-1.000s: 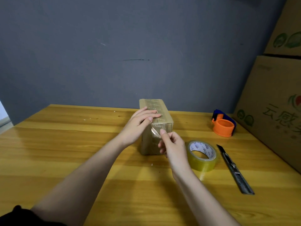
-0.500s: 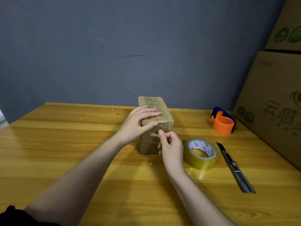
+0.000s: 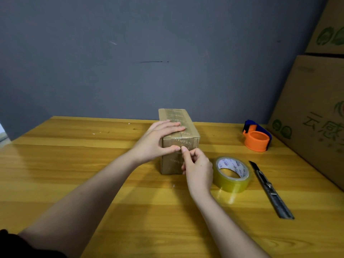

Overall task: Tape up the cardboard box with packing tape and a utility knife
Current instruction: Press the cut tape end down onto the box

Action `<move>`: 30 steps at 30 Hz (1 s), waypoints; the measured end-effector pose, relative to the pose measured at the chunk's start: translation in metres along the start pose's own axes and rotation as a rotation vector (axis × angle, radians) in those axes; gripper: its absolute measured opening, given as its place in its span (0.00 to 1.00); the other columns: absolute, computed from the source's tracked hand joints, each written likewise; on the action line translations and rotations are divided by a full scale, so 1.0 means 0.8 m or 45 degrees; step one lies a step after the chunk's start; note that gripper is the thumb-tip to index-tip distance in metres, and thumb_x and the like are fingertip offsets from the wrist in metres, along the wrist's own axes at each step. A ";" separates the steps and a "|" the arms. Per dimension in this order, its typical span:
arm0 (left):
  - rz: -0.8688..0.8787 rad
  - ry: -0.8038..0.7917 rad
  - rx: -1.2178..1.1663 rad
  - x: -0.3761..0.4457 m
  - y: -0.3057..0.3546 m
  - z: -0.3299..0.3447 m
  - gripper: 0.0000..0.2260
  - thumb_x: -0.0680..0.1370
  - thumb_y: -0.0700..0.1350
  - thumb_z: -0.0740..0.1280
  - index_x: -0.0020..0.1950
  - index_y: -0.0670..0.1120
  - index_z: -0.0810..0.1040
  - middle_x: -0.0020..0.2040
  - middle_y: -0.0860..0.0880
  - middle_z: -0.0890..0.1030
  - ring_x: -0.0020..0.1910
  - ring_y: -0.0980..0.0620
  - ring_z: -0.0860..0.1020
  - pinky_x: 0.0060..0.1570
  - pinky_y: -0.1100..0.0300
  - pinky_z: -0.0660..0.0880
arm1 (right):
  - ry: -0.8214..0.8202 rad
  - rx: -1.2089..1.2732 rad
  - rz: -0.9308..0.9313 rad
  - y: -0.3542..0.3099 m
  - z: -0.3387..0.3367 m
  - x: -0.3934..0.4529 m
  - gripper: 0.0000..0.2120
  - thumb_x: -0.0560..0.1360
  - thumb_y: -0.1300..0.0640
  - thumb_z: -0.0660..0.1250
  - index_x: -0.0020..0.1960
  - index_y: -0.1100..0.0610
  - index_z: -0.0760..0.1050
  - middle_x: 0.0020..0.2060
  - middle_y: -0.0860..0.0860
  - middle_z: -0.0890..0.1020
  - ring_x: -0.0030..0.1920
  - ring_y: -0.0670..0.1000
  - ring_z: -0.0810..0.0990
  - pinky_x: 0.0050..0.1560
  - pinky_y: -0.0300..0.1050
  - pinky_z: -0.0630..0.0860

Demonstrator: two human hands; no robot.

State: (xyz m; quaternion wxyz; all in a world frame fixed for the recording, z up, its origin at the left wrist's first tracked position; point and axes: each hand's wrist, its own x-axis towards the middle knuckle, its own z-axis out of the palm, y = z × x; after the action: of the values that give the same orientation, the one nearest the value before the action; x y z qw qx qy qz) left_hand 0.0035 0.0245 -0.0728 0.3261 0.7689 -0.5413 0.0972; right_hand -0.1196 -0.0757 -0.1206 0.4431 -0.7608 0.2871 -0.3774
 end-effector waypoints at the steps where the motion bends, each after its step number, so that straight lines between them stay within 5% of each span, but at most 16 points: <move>1: 0.001 -0.004 0.001 0.000 0.000 0.000 0.27 0.70 0.63 0.64 0.69 0.61 0.68 0.71 0.60 0.68 0.73 0.57 0.59 0.71 0.62 0.52 | 0.008 -0.036 0.006 0.000 -0.001 0.001 0.20 0.74 0.39 0.62 0.31 0.52 0.68 0.23 0.48 0.78 0.30 0.52 0.80 0.38 0.51 0.77; 8: -0.001 -0.062 0.049 0.001 0.001 -0.005 0.32 0.68 0.57 0.72 0.70 0.61 0.65 0.72 0.59 0.66 0.74 0.56 0.57 0.74 0.54 0.55 | -0.189 -0.324 0.051 -0.001 -0.025 0.001 0.21 0.71 0.39 0.65 0.29 0.53 0.67 0.25 0.49 0.78 0.33 0.55 0.78 0.37 0.47 0.75; 11: -0.001 -0.136 0.087 0.001 0.005 -0.011 0.36 0.66 0.55 0.75 0.71 0.60 0.64 0.73 0.59 0.65 0.75 0.57 0.55 0.74 0.58 0.52 | -0.016 -0.249 -0.064 -0.021 -0.046 0.003 0.18 0.74 0.43 0.62 0.32 0.53 0.65 0.26 0.48 0.72 0.34 0.56 0.73 0.35 0.48 0.69; 14: -0.067 -0.127 0.080 0.002 0.020 -0.019 0.29 0.68 0.60 0.68 0.68 0.58 0.68 0.71 0.58 0.67 0.73 0.57 0.58 0.71 0.62 0.54 | 0.164 -0.069 -0.343 -0.032 -0.057 0.020 0.05 0.75 0.49 0.62 0.46 0.51 0.70 0.41 0.47 0.77 0.43 0.51 0.76 0.44 0.51 0.74; 19: -0.157 0.180 0.081 0.006 0.038 -0.002 0.16 0.75 0.59 0.61 0.57 0.55 0.77 0.60 0.57 0.77 0.63 0.55 0.72 0.62 0.62 0.66 | -0.309 -0.158 -0.562 -0.018 -0.042 0.057 0.23 0.76 0.40 0.56 0.69 0.46 0.67 0.69 0.44 0.67 0.69 0.45 0.65 0.69 0.45 0.62; 25: -0.131 0.346 0.131 0.002 0.036 0.018 0.21 0.73 0.63 0.58 0.58 0.55 0.79 0.61 0.57 0.79 0.68 0.56 0.69 0.68 0.62 0.62 | -0.434 -0.094 -0.675 0.001 -0.041 0.070 0.17 0.79 0.45 0.57 0.67 0.44 0.70 0.69 0.39 0.67 0.68 0.38 0.66 0.63 0.38 0.64; 30: -0.148 0.441 0.054 0.002 0.028 0.025 0.19 0.71 0.63 0.61 0.58 0.57 0.80 0.61 0.59 0.79 0.67 0.58 0.70 0.67 0.61 0.65 | -0.487 -0.298 -0.705 -0.005 -0.052 0.078 0.18 0.79 0.45 0.58 0.68 0.44 0.68 0.70 0.38 0.66 0.67 0.39 0.67 0.60 0.42 0.70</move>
State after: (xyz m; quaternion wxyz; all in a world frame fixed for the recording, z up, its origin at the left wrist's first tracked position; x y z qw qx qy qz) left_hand -0.0203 0.0065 -0.0786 0.4033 0.7774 -0.4294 0.2206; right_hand -0.1198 -0.1412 -0.0837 0.2799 -0.9122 0.0232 -0.2983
